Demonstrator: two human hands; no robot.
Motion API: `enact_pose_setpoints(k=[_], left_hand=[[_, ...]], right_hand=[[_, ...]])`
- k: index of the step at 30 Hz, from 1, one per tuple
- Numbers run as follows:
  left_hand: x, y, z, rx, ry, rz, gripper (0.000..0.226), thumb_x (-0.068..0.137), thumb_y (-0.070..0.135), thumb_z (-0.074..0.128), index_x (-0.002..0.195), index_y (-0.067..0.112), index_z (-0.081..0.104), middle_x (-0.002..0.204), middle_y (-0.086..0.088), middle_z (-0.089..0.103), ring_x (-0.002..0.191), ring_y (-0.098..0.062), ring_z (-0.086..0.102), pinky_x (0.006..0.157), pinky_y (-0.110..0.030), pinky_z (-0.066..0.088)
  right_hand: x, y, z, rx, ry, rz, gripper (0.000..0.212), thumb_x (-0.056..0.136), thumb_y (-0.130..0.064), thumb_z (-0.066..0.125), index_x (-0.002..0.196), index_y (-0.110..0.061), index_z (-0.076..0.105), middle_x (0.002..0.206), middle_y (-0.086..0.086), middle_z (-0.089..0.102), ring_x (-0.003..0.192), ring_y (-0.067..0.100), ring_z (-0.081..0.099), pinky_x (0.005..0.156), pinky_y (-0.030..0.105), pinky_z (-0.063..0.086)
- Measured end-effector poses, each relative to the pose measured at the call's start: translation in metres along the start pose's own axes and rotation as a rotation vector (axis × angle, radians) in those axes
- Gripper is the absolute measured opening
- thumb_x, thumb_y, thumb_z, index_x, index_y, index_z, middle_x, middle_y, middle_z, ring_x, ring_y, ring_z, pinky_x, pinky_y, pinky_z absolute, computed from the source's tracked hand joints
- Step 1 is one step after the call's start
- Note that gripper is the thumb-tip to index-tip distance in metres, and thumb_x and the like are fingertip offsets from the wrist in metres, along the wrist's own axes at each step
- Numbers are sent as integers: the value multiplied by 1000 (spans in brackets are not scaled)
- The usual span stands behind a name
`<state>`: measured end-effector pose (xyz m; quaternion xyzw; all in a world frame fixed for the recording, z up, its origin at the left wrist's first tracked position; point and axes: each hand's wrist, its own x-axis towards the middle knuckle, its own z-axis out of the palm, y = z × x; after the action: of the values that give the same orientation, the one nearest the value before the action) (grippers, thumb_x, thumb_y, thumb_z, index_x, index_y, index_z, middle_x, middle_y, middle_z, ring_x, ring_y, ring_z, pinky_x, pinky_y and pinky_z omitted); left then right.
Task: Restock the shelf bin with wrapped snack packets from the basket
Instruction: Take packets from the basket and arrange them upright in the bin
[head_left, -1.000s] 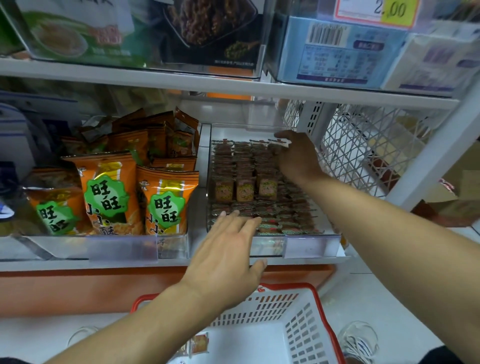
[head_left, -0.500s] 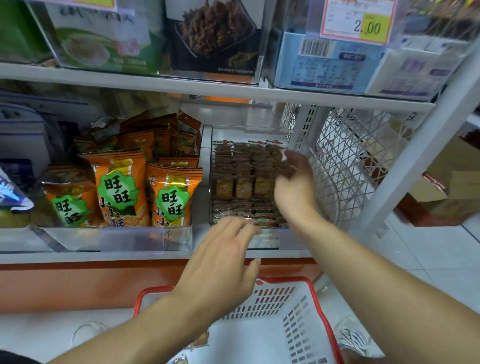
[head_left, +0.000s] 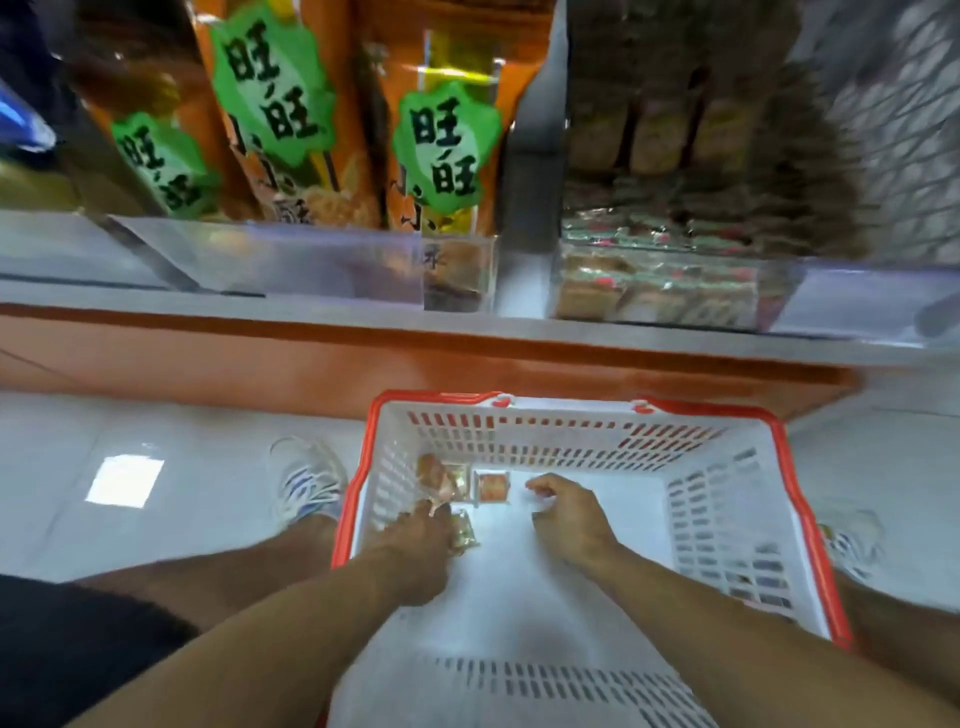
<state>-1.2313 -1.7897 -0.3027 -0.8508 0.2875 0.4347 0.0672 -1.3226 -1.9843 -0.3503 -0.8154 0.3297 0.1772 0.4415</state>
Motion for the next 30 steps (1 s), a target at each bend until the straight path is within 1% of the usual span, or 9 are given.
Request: enact_pose_setpoints(k=[5, 7, 9, 13, 17, 21, 25, 28, 30], left_hand=[[53, 10, 29, -71, 131, -101, 93, 101, 24, 58, 162, 11, -10, 168, -15, -25, 157, -37, 8, 124, -46, 24], [73, 13, 31, 205, 188, -104, 99, 101, 50, 53, 161, 3, -11, 169, -21, -15, 157, -40, -4, 126, -48, 10], [91, 9, 27, 510, 240, -46, 107, 97, 66, 45, 158, -5, -8, 167, -26, 4, 154, -41, 6, 124, -50, 11], [110, -5, 19, 625, 273, 24, 71, 102, 37, 45, 157, 0, 17, 161, -22, 28, 149, -39, 23, 123, -50, 16], [117, -3, 11, 475, 221, 44, 43, 103, 23, 43, 143, 10, 38, 143, -18, 47, 132, -37, 43, 111, -45, 32], [122, -1, 10, 344, 219, 111, 54, 98, 14, 56, 146, 10, 33, 145, -19, 41, 125, -37, 50, 106, -46, 43], [124, 3, 13, 147, 115, 143, 56, 93, 6, 64, 141, 21, 40, 145, -14, 28, 120, -36, 50, 93, -48, 54], [121, 9, 29, 2, 55, 110, 57, 95, 10, 62, 142, 31, 36, 137, -13, 32, 116, -34, 52, 95, -46, 54], [120, 10, 36, -97, 42, 93, 55, 96, 18, 62, 142, 35, 38, 133, -11, 36, 114, -33, 55, 96, -44, 53]], right_hand=[[35, 21, 35, -182, -106, 40, 73, 94, -33, 66, 156, -23, 31, 159, 0, 35, 141, 20, 41, 112, 30, 35], [46, 14, 50, -309, -79, -58, 64, 100, -46, 53, 157, -31, 27, 161, -4, 31, 143, 20, 37, 111, 39, 41], [54, 5, 61, -391, -15, -110, 58, 101, -52, 45, 154, -34, 29, 156, -3, 37, 136, 23, 45, 99, 43, 51], [55, -3, 71, -312, 121, -102, 32, 97, -41, 55, 127, -29, 52, 134, -3, 52, 118, 23, 53, 84, 43, 54], [53, -7, 75, -265, 107, -58, 15, 96, -40, 51, 99, -26, 52, 109, -6, 56, 106, 21, 53, 79, 41, 52], [43, -5, 79, 77, 86, 106, 46, 100, -57, 41, 129, -23, 52, 106, -1, 73, 103, 23, 67, 88, 40, 55], [15, -7, 103, 551, 145, 399, 10, 94, -40, 63, 88, -40, 71, 82, -10, 75, 88, 22, 72, 81, 51, 59], [6, -20, 129, 985, 187, 737, 16, 97, -33, 60, 111, -28, 66, 107, 5, 73, 97, 29, 70, 80, 50, 61], [10, -27, 131, 1317, 132, 833, 18, 98, -27, 58, 111, -18, 68, 108, 15, 73, 94, 31, 71, 64, 38, 59]])
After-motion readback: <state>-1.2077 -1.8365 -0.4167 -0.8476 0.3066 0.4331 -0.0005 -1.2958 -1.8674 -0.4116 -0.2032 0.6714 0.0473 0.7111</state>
